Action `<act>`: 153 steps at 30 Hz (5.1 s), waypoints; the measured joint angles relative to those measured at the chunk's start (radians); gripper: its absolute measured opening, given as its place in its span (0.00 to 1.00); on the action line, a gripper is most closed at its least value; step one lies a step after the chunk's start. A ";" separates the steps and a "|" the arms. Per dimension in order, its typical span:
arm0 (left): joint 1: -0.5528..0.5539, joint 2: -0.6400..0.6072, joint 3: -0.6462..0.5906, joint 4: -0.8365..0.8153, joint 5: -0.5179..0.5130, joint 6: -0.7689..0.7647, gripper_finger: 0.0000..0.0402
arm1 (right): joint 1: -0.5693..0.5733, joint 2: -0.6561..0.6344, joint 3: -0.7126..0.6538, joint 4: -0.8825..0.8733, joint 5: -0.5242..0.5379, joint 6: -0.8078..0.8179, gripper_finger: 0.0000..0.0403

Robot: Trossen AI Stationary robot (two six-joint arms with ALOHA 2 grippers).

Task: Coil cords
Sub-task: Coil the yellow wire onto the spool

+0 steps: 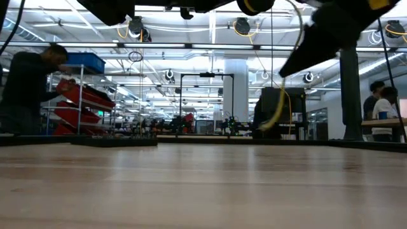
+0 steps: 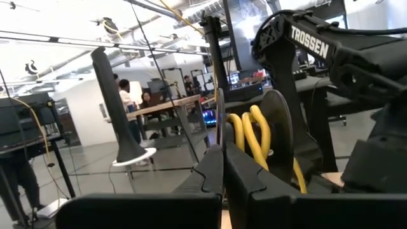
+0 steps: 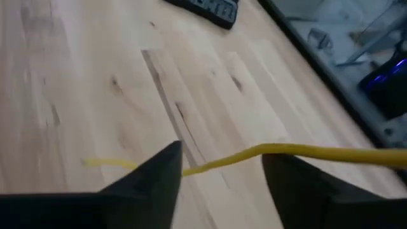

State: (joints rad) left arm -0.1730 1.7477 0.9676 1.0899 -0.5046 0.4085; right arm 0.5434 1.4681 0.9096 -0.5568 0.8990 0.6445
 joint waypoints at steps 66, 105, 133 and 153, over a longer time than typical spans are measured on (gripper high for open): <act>0.003 0.000 -0.001 0.000 -0.001 0.014 0.00 | -0.177 0.072 -0.001 -0.275 0.227 -1.328 0.38; 0.003 0.001 -0.001 0.000 -0.003 0.023 0.00 | -0.090 0.072 -0.001 -0.186 0.224 -1.159 0.44; 0.003 0.001 -0.001 0.000 -0.003 0.021 0.00 | -0.215 0.072 -0.001 -0.331 0.169 -1.391 0.55; 0.003 0.001 -0.001 0.000 -0.002 0.023 0.00 | -0.249 0.072 -0.001 -0.270 0.195 -1.397 0.01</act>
State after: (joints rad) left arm -0.1703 1.7489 0.9665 1.0897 -0.5068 0.4316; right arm 0.2943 1.5406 0.9089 -0.8266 1.0945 -0.7526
